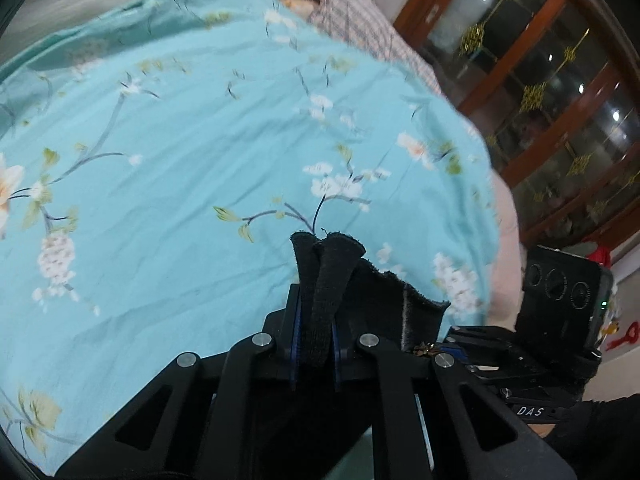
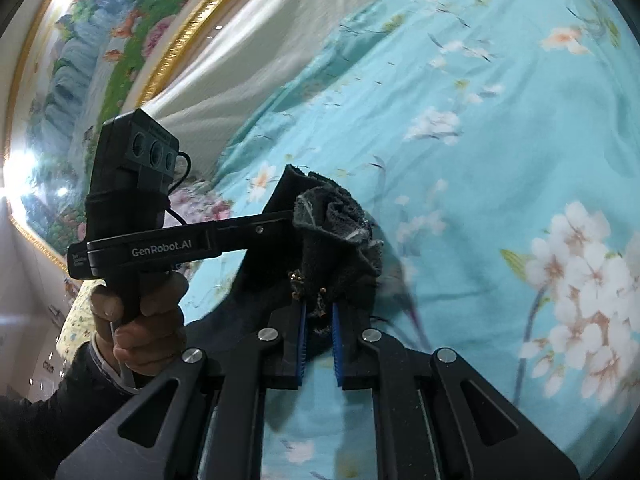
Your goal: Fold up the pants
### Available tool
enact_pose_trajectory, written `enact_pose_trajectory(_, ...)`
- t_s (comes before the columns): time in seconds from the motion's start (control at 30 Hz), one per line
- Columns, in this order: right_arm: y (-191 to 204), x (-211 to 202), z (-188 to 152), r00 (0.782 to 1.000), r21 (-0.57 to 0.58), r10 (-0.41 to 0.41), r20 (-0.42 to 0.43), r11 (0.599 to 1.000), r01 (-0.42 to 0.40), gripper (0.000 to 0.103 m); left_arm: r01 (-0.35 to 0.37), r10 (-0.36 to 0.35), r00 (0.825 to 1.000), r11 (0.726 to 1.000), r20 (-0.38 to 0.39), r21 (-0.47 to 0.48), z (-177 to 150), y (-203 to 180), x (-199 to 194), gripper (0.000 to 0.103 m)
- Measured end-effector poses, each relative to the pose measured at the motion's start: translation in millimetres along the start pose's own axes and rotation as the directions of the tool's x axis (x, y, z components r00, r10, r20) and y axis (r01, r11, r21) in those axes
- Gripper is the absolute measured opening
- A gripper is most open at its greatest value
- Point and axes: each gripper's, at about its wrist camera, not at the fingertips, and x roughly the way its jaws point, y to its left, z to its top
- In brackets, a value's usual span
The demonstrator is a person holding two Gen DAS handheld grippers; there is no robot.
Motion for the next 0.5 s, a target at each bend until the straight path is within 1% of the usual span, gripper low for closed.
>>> enact_pose_trajectory(0.1, 17, -3, 3, 0.998, -0.038, 0.059, 0.007, 0.998, -0.058, 0.012, 0.024, -0.022, 0.998, 0.999, 0.060, -0.035, -7, 4, -27, 0.010)
enact_pose_trajectory(0.17, 30, -4, 4, 0.997, -0.067, 0.083, 0.008, 0.994, -0.082, 0.012, 0.036, -0.030, 0.995, 0.997, 0.093, -0.064, -14, 10, -45, 0.010)
enact_pose_trajectory(0.37, 63, 3, 1, 0.987, -0.118, 0.157, -0.024, 0.980, -0.159, 0.012, 0.029, -0.010, 0.986, 0.994, 0.169, -0.109, -41, 21, -92, 0.010)
enact_pose_trajectory(0.5, 90, 13, -3, 0.979, -0.155, 0.197, -0.058, 0.967, -0.204, 0.012, 0.033, 0.003, 0.973, 0.988, 0.230, -0.151, -65, 32, -122, 0.010)
